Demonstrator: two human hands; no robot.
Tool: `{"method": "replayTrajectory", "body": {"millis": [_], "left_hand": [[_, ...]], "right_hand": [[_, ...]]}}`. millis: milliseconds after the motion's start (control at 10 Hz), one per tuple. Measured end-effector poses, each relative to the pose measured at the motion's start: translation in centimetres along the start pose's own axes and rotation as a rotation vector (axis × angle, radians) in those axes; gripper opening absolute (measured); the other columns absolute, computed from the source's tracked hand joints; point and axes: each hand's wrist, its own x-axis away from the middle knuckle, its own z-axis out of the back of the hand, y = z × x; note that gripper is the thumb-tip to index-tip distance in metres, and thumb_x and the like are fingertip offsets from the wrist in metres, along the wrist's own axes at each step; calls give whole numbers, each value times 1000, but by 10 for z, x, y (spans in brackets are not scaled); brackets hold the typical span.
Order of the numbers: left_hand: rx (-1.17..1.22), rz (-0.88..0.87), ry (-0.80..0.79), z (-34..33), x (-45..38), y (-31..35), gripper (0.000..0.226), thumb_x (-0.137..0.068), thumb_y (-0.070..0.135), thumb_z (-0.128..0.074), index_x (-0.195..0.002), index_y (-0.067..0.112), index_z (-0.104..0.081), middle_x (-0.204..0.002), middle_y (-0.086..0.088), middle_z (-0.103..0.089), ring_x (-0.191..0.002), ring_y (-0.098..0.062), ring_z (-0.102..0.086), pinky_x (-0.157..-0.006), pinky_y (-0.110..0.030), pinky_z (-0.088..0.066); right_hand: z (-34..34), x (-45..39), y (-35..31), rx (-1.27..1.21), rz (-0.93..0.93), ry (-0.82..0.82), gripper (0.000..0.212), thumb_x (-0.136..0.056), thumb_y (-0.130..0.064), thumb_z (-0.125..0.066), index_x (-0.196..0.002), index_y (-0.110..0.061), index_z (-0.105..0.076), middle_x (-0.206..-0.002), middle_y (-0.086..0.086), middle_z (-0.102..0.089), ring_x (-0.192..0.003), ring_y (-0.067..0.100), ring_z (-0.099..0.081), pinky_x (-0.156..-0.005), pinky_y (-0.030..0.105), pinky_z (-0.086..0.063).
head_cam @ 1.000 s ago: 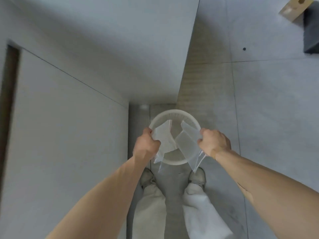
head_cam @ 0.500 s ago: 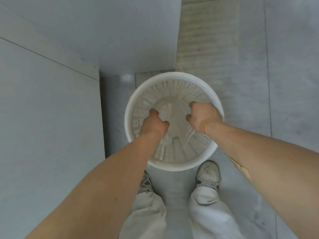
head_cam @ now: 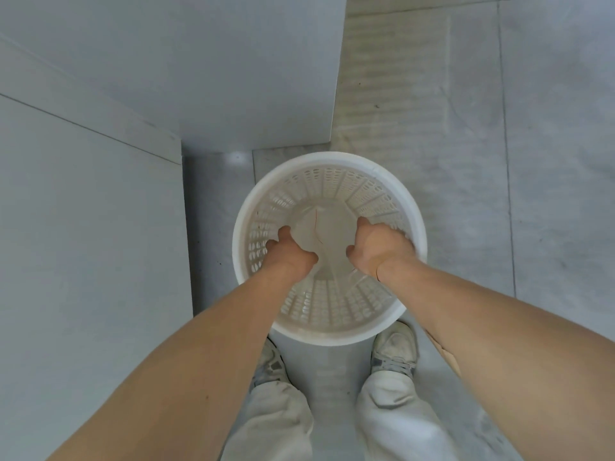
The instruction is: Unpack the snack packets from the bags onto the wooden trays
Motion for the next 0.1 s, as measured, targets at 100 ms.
{"method": "replayTrajectory", "body": {"millis": [100], "left_hand": [[-69, 4, -19, 6, 25, 1, 82, -87, 26, -63, -152, 22, -14, -149, -15, -31, -118, -31, -53, -90, -37, -50]], "right_hand": [[11, 24, -2, 91, 41, -9, 36, -94, -26, -49, -127, -11, -49, -115, 11, -64, -109, 32, -60, -74, 32, -42]]}}
